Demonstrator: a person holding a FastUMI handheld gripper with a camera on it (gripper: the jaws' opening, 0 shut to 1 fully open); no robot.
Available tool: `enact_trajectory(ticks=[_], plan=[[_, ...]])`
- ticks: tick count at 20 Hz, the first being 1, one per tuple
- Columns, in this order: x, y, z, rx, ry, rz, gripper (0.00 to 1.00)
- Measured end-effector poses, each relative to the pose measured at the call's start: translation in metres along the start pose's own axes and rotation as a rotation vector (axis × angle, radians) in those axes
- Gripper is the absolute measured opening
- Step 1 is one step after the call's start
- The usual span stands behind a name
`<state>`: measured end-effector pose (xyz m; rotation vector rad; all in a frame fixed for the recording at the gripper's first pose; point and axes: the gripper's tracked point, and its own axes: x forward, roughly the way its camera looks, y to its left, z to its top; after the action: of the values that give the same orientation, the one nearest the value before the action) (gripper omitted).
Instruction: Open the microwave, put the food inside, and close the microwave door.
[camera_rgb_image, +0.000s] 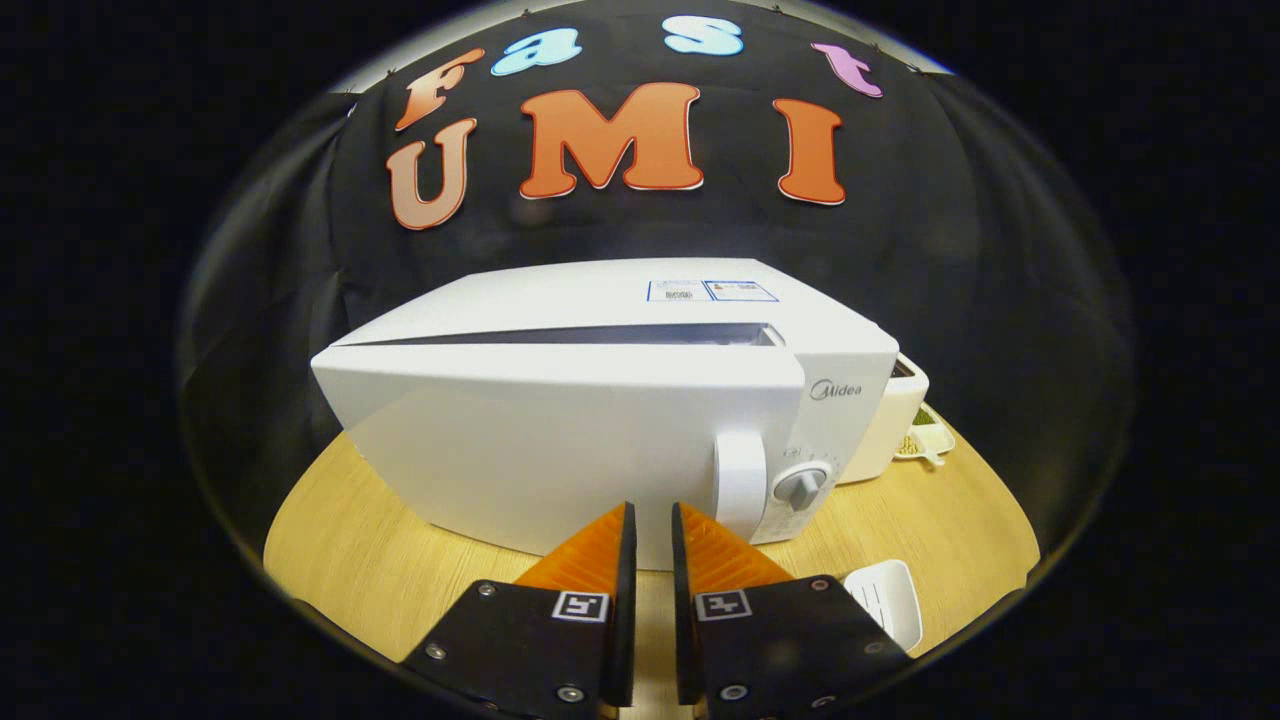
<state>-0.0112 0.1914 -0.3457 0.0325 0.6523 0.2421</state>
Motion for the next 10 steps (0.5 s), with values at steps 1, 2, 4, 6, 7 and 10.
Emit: enact_trajectory(ticks=[1,2,4,6,7,10], plan=[[0.004,0.0,0.004,-0.007,-0.005,0.004,0.17],[0.008,-0.001,0.009,-0.011,-0.015,0.005,0.16],[0.014,0.001,0.012,-0.011,-0.014,0.011,0.13],[0.015,0.001,0.011,-0.041,-0.025,-0.002,0.13],[0.015,0.002,0.01,-0.064,-0.034,-0.007,0.13],[0.017,-0.001,0.011,-0.061,-0.036,-0.019,0.13]])
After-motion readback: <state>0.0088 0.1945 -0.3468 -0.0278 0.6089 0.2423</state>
